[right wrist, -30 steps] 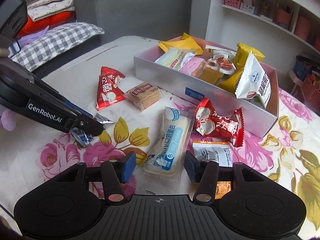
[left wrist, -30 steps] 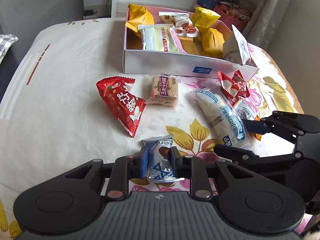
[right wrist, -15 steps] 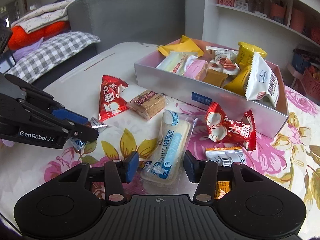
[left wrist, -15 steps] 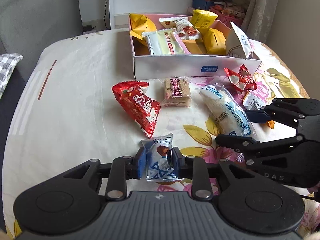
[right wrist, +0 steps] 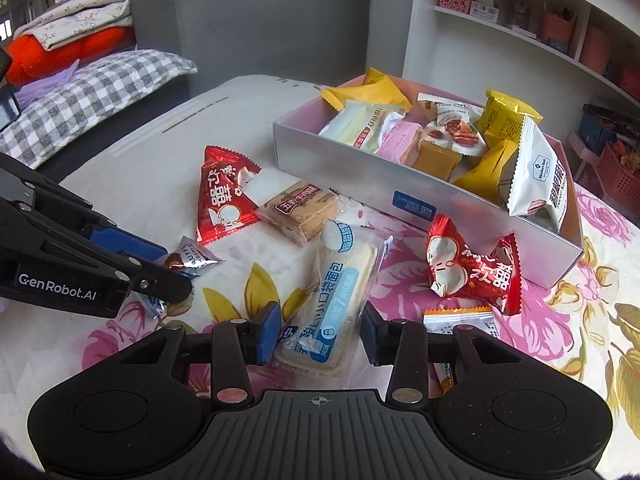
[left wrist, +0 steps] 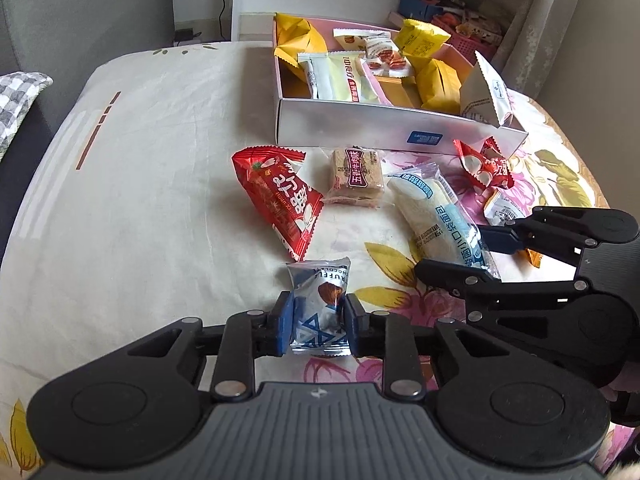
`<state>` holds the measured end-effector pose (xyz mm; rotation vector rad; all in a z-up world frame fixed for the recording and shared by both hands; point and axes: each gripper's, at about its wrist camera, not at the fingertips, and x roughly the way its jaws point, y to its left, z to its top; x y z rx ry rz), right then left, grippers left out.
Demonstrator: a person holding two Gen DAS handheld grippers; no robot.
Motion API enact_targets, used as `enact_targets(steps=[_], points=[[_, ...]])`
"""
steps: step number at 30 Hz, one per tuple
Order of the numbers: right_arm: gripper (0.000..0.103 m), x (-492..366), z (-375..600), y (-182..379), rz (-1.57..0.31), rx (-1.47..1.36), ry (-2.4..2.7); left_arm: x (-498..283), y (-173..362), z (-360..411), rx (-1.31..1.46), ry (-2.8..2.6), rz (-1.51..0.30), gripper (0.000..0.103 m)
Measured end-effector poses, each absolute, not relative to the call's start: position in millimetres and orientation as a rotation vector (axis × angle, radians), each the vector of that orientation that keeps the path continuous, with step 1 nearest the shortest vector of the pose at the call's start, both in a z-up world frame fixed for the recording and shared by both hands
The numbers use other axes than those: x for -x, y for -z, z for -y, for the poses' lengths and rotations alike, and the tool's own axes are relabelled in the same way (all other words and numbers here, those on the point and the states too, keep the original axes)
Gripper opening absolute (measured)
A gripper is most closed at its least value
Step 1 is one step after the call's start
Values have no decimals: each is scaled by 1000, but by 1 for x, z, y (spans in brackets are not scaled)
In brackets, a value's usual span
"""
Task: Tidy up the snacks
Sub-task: 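Carry the candy and milk stick into the box and open both tools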
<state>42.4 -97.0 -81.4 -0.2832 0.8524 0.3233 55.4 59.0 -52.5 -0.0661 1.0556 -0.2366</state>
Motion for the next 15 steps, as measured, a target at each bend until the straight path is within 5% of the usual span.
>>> enact_targets(steps=[15], points=[[19, -53, 124, 66, -992, 5, -303, -54, 42, -67, 115, 255, -1044, 20]])
